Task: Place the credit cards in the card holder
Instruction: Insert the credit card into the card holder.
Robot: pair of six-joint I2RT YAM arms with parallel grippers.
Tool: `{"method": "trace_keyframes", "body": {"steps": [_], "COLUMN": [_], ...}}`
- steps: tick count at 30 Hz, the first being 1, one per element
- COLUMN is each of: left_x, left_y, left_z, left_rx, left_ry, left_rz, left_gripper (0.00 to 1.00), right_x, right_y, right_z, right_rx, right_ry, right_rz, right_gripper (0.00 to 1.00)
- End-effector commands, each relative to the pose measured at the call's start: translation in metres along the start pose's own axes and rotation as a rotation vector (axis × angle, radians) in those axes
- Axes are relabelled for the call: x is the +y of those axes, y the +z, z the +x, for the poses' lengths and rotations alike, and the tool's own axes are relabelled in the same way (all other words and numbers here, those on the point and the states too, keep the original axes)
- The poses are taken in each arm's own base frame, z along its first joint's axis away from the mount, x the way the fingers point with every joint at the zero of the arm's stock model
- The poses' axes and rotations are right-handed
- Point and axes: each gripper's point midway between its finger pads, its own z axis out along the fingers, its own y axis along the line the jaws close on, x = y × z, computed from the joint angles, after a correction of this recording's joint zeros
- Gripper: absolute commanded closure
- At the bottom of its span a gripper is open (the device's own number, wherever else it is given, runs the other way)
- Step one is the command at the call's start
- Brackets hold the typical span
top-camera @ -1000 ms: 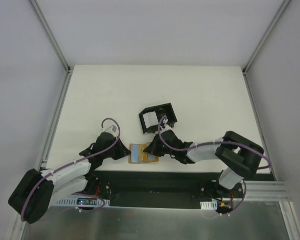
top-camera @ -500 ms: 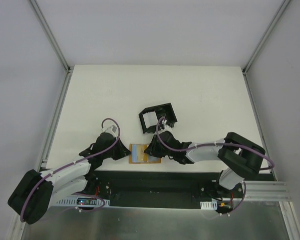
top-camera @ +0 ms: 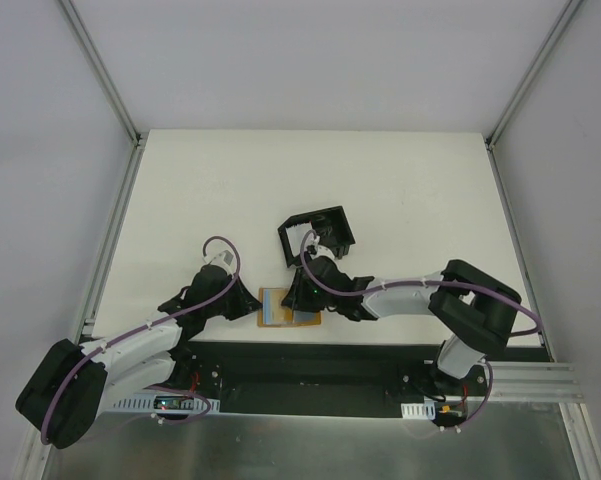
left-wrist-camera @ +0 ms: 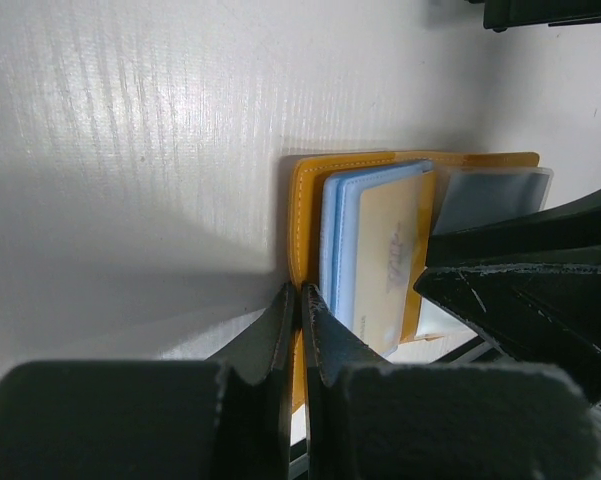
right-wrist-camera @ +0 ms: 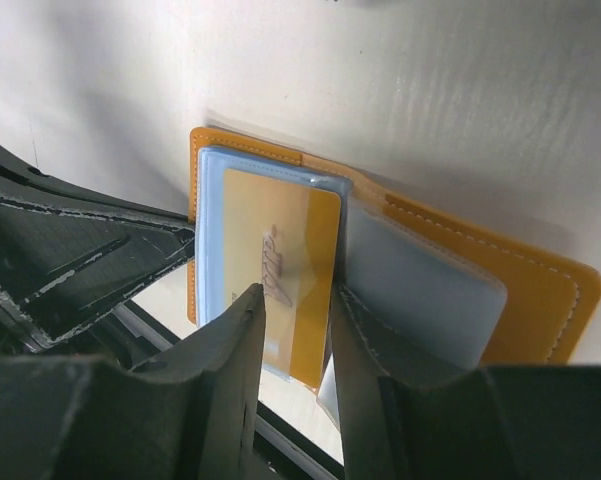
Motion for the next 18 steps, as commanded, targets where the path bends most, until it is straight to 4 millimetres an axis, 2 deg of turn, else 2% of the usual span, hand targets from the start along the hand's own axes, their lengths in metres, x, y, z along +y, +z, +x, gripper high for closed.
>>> {"method": "trace_keyframes", "body": {"steps": [1, 6, 14, 18], "left_x": [0.006, 0.003, 0.002, 0.002], "left_y": [-0.001, -0.002, -0.002, -0.001], "left_z": [0.004, 0.003, 0.002, 0.003], "left_rx": [0.021, 0.020, 0.017, 0.021], "left_ry": [-0.007, -0.009, -0.013, -0.012], "left_rz": [-0.023, -0.017, -0.015, -0.016], "left_gripper": [1.00, 1.00, 1.00, 1.00], "right_x": [0.021, 0.037, 0.035, 0.047], "right_y": [0.003, 0.001, -0.004, -0.004], "right_z": [0.003, 0.010, 0.012, 0.018], "right_rx": [0.027, 0.066, 0.105, 0.155], "right_ry": [-0.049, -0.078, -0.091, -0.053], "right_rz": [-0.042, -0.085, -0.001, -0.033], "right_gripper": [0.66, 0.67, 0.69, 0.72]}}
